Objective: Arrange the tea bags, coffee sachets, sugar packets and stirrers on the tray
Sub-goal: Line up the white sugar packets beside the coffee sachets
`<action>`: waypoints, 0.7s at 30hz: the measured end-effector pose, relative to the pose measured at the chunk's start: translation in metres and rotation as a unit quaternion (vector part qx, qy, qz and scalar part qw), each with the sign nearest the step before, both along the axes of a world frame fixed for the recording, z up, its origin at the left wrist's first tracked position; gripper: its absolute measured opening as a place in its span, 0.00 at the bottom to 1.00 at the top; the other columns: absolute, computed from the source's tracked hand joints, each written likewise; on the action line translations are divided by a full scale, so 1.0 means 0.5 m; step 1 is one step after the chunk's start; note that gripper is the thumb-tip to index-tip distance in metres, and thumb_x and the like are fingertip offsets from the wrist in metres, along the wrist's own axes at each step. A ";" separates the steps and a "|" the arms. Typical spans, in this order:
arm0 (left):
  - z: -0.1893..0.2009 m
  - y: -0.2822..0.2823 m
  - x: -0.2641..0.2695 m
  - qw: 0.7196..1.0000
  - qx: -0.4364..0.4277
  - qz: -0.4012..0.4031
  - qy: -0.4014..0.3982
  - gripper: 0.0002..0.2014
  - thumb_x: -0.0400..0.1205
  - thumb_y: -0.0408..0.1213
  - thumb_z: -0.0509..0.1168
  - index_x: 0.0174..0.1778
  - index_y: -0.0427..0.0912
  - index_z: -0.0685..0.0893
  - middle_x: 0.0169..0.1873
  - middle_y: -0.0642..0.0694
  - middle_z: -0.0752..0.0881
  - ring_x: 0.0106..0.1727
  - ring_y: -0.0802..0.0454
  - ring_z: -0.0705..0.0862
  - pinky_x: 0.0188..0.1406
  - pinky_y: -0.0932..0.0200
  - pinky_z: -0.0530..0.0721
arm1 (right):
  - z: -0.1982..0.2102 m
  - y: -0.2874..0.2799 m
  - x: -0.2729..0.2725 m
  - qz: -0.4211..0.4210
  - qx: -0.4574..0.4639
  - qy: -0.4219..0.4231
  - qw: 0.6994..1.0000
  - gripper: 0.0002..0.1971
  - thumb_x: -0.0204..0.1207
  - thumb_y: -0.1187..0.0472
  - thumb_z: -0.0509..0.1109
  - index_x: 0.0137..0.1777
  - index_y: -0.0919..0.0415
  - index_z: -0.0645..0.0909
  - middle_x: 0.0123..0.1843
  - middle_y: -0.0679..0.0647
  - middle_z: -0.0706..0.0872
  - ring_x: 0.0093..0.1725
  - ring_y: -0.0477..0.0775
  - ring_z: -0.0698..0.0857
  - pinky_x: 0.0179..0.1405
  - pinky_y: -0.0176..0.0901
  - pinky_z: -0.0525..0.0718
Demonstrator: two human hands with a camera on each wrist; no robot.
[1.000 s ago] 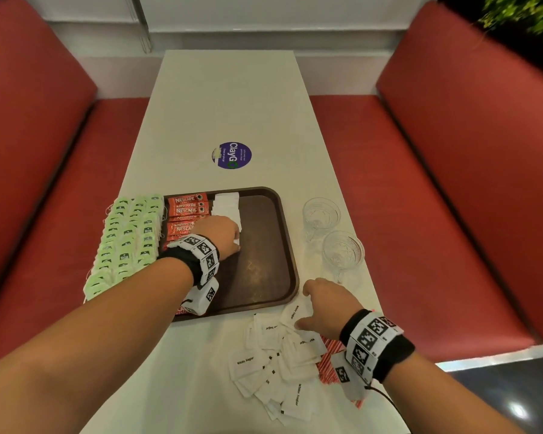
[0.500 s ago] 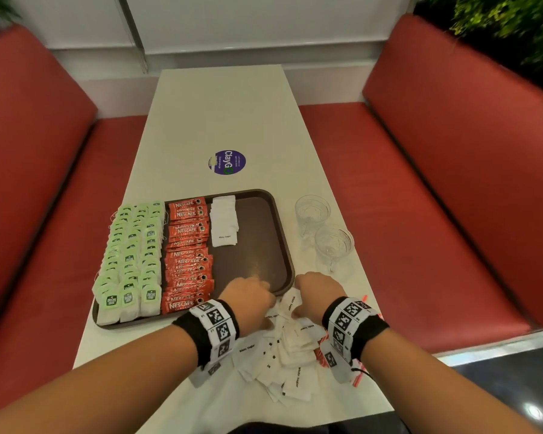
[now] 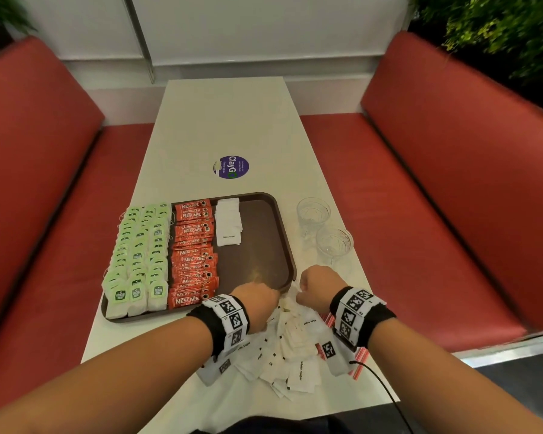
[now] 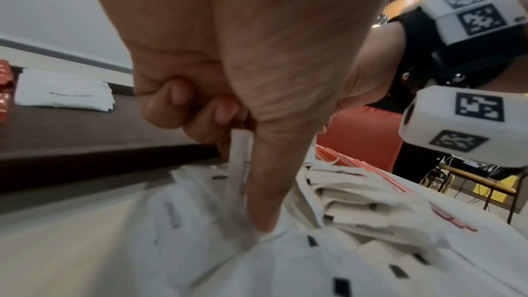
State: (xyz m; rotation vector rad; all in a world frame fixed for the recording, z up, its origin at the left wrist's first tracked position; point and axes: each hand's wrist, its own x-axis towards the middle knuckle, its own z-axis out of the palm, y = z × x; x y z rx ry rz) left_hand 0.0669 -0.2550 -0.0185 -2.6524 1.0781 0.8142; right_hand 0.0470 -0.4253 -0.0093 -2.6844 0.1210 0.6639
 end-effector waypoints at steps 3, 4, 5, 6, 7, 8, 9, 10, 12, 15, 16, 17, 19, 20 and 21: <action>0.008 0.014 0.011 1.000 -0.005 -0.016 0.020 0.13 0.83 0.38 0.66 0.64 0.43 0.82 0.56 0.41 0.87 0.54 0.41 0.86 0.48 0.52 0.83 | 0.013 -0.006 -0.004 -0.027 0.065 -0.030 0.997 0.15 0.71 0.61 0.71 0.27 0.57 0.70 0.27 0.51 0.75 0.29 0.51 0.75 0.30 0.41 0.75; 0.012 0.021 0.016 0.999 -0.019 -0.008 0.025 0.13 0.83 0.38 0.65 0.64 0.45 0.82 0.57 0.42 0.86 0.55 0.42 0.86 0.50 0.51 0.84 | 0.015 -0.006 -0.004 -0.036 0.089 -0.042 0.995 0.17 0.71 0.61 0.70 0.25 0.56 0.68 0.26 0.50 0.75 0.28 0.49 0.76 0.28 0.39 0.74; 0.018 0.028 0.021 0.999 -0.039 0.003 0.027 0.13 0.83 0.38 0.64 0.64 0.46 0.82 0.56 0.43 0.86 0.55 0.43 0.85 0.50 0.52 0.83 | 0.013 -0.007 -0.004 -0.044 0.109 -0.052 0.992 0.18 0.72 0.61 0.69 0.24 0.56 0.68 0.27 0.51 0.81 0.31 0.48 0.81 0.29 0.38 0.76; 0.025 0.035 0.027 0.998 -0.061 0.014 0.028 0.12 0.83 0.39 0.64 0.61 0.47 0.81 0.55 0.45 0.86 0.53 0.44 0.85 0.47 0.54 0.81 | 0.012 -0.006 -0.004 -0.048 0.130 -0.059 0.989 0.17 0.72 0.59 0.69 0.24 0.57 0.69 0.33 0.54 0.87 0.37 0.50 0.87 0.32 0.40 0.81; 0.032 0.043 0.032 0.995 -0.089 0.025 0.028 0.09 0.82 0.40 0.63 0.57 0.49 0.81 0.51 0.47 0.85 0.50 0.46 0.84 0.44 0.55 0.79 | 0.013 -0.003 -0.003 -0.048 0.147 -0.063 0.986 0.14 0.72 0.58 0.68 0.27 0.59 0.72 0.39 0.58 0.90 0.42 0.54 0.90 0.36 0.45 0.86; 0.038 0.052 0.038 0.992 -0.116 0.039 0.031 0.06 0.81 0.40 0.64 0.53 0.50 0.79 0.47 0.49 0.84 0.46 0.48 0.82 0.42 0.56 0.77 | 0.015 0.001 -0.004 -0.047 0.161 -0.070 0.983 0.12 0.72 0.58 0.67 0.29 0.60 0.73 0.41 0.61 0.90 0.43 0.57 0.90 0.39 0.50 0.87; 0.044 0.061 0.044 0.987 -0.147 0.052 0.034 0.05 0.80 0.41 0.65 0.49 0.52 0.78 0.43 0.52 0.82 0.44 0.50 0.82 0.40 0.57 0.76 | 0.015 0.005 -0.003 -0.048 0.176 -0.080 0.980 0.10 0.73 0.60 0.66 0.31 0.59 0.71 0.38 0.62 0.88 0.40 0.58 0.90 0.38 0.53 0.87; 0.046 0.070 0.051 0.981 -0.177 0.066 0.034 0.05 0.78 0.41 0.66 0.46 0.54 0.77 0.40 0.55 0.82 0.42 0.52 0.82 0.40 0.58 0.77 | 0.017 0.009 -0.002 -0.048 0.187 -0.092 0.977 0.11 0.74 0.63 0.65 0.32 0.56 0.69 0.34 0.60 0.84 0.35 0.57 0.88 0.35 0.52 0.85; 0.050 0.087 0.064 0.969 -0.230 0.091 0.024 0.06 0.77 0.44 0.69 0.42 0.57 0.77 0.37 0.58 0.83 0.39 0.59 0.82 0.39 0.59 0.78 | 0.015 0.018 0.003 -0.042 0.207 -0.109 0.971 0.10 0.75 0.65 0.65 0.36 0.55 0.68 0.32 0.52 0.77 0.30 0.53 0.78 0.31 0.46 0.77; 0.057 0.104 0.073 0.938 -0.317 0.139 0.018 0.07 0.78 0.50 0.72 0.42 0.57 0.81 0.32 0.59 0.86 0.34 0.64 0.82 0.37 0.63 0.80 | 0.014 0.032 0.010 -0.005 0.221 -0.106 0.969 0.08 0.74 0.59 0.72 0.48 0.56 0.76 0.37 0.44 0.79 0.34 0.44 0.77 0.35 0.39 0.75; 0.058 0.106 0.073 0.922 -0.354 0.153 0.025 0.07 0.79 0.50 0.73 0.42 0.56 0.81 0.29 0.59 0.86 0.31 0.64 0.81 0.34 0.65 0.79 | 0.012 0.037 0.013 0.014 0.219 -0.107 0.970 0.10 0.74 0.56 0.74 0.51 0.55 0.78 0.40 0.43 0.81 0.37 0.41 0.79 0.37 0.38 0.75; 0.061 0.107 0.072 0.907 -0.387 0.165 0.036 0.07 0.79 0.48 0.73 0.42 0.55 0.82 0.27 0.61 0.85 0.29 0.63 0.81 0.32 0.68 0.77 | 0.011 0.043 0.018 0.026 0.216 -0.110 0.970 0.10 0.74 0.53 0.75 0.51 0.53 0.80 0.41 0.43 0.83 0.39 0.41 0.81 0.37 0.37 0.77; 0.060 0.111 0.074 0.886 -0.425 0.179 0.043 0.06 0.80 0.47 0.73 0.42 0.55 0.82 0.26 0.62 0.84 0.27 0.62 0.79 0.31 0.67 0.76 | 0.011 0.054 0.029 0.034 0.222 -0.134 0.965 0.08 0.77 0.51 0.74 0.47 0.54 0.82 0.39 0.45 0.84 0.38 0.43 0.81 0.36 0.38 0.78; 0.058 0.115 0.078 0.881 -0.434 0.184 0.039 0.06 0.79 0.47 0.74 0.42 0.55 0.82 0.28 0.60 0.84 0.29 0.60 0.80 0.32 0.65 0.79 | 0.009 0.058 0.035 0.030 0.228 -0.146 0.962 0.08 0.78 0.52 0.73 0.45 0.55 0.83 0.36 0.44 0.83 0.36 0.41 0.79 0.34 0.37 0.76; 0.056 0.120 0.085 0.878 -0.439 0.190 0.035 0.06 0.79 0.48 0.74 0.41 0.55 0.83 0.31 0.58 0.86 0.33 0.58 0.82 0.35 0.62 0.81 | 0.008 0.060 0.042 0.023 0.233 -0.153 0.960 0.07 0.79 0.53 0.73 0.43 0.54 0.83 0.34 0.42 0.82 0.34 0.39 0.78 0.33 0.35 0.74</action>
